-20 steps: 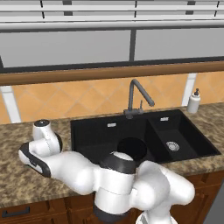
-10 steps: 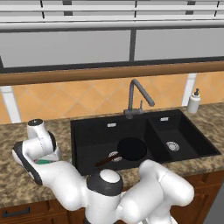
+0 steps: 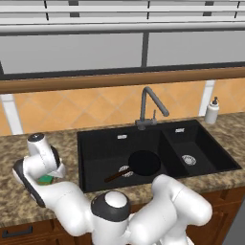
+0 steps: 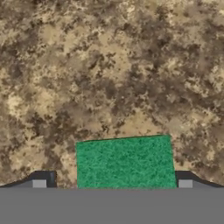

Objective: Pick the pan and sponge and place them into the sink. Then turn on the water.

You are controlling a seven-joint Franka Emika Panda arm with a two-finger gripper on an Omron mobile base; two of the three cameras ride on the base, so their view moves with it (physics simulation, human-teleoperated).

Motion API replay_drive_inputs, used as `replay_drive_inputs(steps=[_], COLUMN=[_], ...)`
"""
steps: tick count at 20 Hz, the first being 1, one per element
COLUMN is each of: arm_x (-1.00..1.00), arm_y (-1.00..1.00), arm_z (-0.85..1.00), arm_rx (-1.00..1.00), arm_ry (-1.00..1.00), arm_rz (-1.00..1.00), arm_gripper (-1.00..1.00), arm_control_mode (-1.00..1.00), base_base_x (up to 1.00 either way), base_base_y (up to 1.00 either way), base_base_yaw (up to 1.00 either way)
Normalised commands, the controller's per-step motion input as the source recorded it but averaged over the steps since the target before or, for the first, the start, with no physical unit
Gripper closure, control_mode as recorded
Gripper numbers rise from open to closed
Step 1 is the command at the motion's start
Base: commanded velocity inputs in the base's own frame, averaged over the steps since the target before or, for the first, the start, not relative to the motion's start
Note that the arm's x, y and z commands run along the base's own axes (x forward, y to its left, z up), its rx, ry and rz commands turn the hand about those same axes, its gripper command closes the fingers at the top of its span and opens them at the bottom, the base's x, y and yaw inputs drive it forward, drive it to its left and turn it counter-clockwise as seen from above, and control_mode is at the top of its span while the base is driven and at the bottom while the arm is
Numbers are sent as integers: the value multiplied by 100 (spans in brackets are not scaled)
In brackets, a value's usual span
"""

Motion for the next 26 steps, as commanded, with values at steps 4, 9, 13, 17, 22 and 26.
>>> replay_drive_inputs(steps=[4,9,13,17,22,26], arm_x=[0,-27,-29,-26,-11,-1], arm_y=[-1,-45,-43,-18,-11,-27], arm_z=[-62,-64,-53,-15,16,33], arm_rx=[0,1,0,0,-1,0], arm_ry=[0,0,1,0,0,-2], arm_rz=[-27,-36,-35,-30,-40,-53], arm_gripper=[100,100,100,100,100,100], arm_control_mode=[-100,-100,-100,-100,-100,-100], base_base_x=[0,0,0,0,0,0], base_base_y=[0,0,0,0,0,0], base_base_yaw=[0,0,0,0,0,0])
